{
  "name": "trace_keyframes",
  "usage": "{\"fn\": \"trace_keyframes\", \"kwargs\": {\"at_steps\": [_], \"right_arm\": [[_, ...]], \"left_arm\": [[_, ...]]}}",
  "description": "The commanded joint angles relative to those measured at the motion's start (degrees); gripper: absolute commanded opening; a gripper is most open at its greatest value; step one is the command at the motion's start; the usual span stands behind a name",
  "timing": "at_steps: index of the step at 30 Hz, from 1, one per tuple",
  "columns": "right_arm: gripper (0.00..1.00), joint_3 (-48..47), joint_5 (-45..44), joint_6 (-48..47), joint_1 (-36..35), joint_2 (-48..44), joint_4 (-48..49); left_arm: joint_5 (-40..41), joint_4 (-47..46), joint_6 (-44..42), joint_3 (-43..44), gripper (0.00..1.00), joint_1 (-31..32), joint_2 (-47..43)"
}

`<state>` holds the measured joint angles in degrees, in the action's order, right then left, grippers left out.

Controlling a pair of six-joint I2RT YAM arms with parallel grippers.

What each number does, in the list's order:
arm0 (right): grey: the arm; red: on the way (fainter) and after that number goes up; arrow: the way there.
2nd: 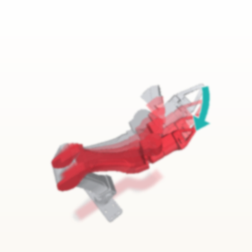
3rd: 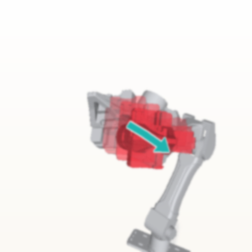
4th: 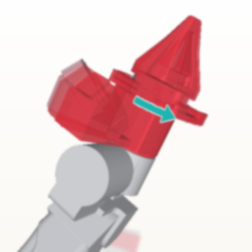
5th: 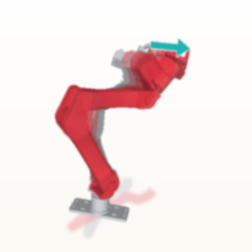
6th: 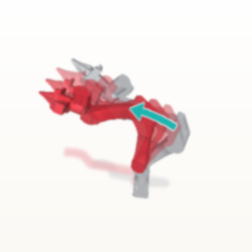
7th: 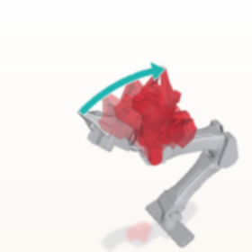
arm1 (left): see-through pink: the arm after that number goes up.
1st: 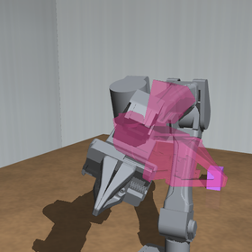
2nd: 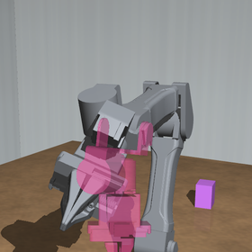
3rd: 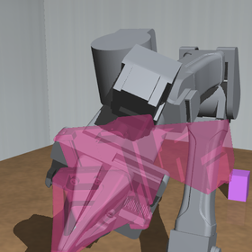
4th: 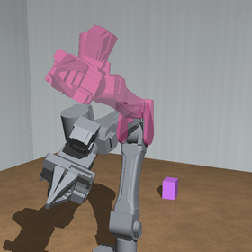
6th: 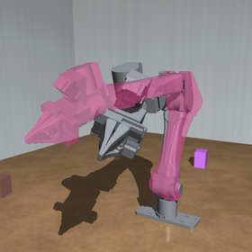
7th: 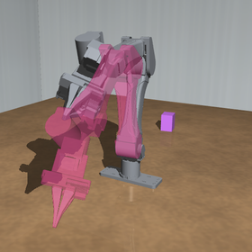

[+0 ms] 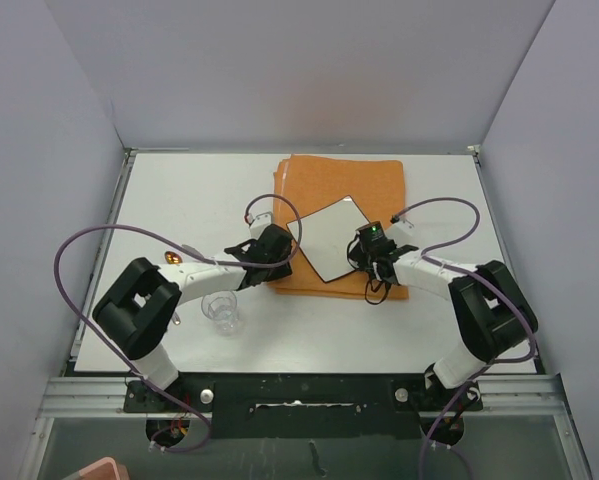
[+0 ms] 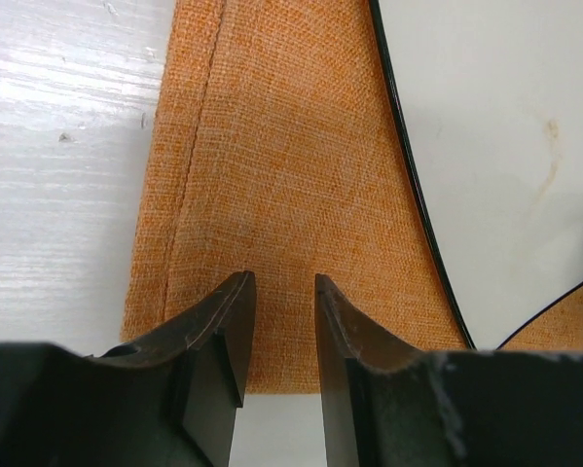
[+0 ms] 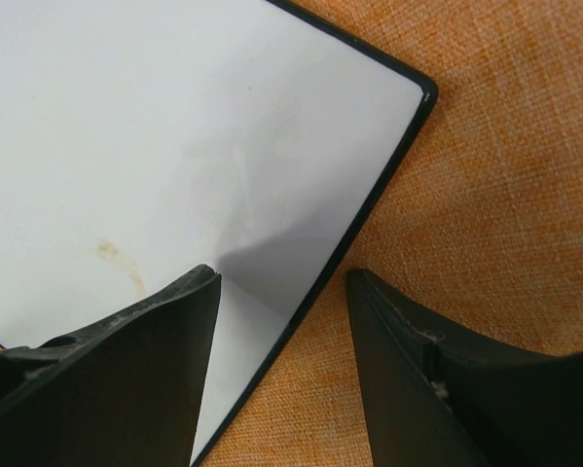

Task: Set the dinner table for one person
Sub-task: Adjust the plate on the napkin.

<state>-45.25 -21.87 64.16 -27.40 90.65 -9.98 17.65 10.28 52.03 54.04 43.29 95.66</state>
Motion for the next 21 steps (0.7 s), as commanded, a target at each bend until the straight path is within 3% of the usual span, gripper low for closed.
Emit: {"fn": "trace_keyframes", "kwargs": {"at_steps": [1, 7, 10, 13, 16, 21], "right_arm": [[0.55, -0.4, -0.2, 1.6, 0.4, 2.3, 7.1], [0.49, 0.9, -0.4, 2.4, 0.3, 4.7, 12.8], [0.28, 1.7, -1.0, 3.5, -0.1, 5.9, 15.1], [0.2, 2.6, -1.5, 4.0, -0.6, 6.8, 17.7], [0.01, 2.7, -1.9, 3.5, -1.0, 7.5, 19.2], [0.0, 4.1, -2.1, 1.0, -1.8, 6.9, 25.4]], "left_arm": [[-1.5, -2.1, -1.3, 3.2, 0.29, -1.0, 1.7], [-2.1, -1.4, -2.1, 3.6, 0.29, -1.3, 2.0], [-2.3, -0.9, -2.0, 3.1, 0.29, -1.4, 1.8], [-2.1, -0.2, -1.9, 2.4, 0.28, -1.5, 0.8], [-1.4, 0.4, -2.0, 1.5, 0.28, -1.5, -0.4], [-1.2, 0.9, -1.7, 0.0, 0.28, -1.9, -1.6]]}}
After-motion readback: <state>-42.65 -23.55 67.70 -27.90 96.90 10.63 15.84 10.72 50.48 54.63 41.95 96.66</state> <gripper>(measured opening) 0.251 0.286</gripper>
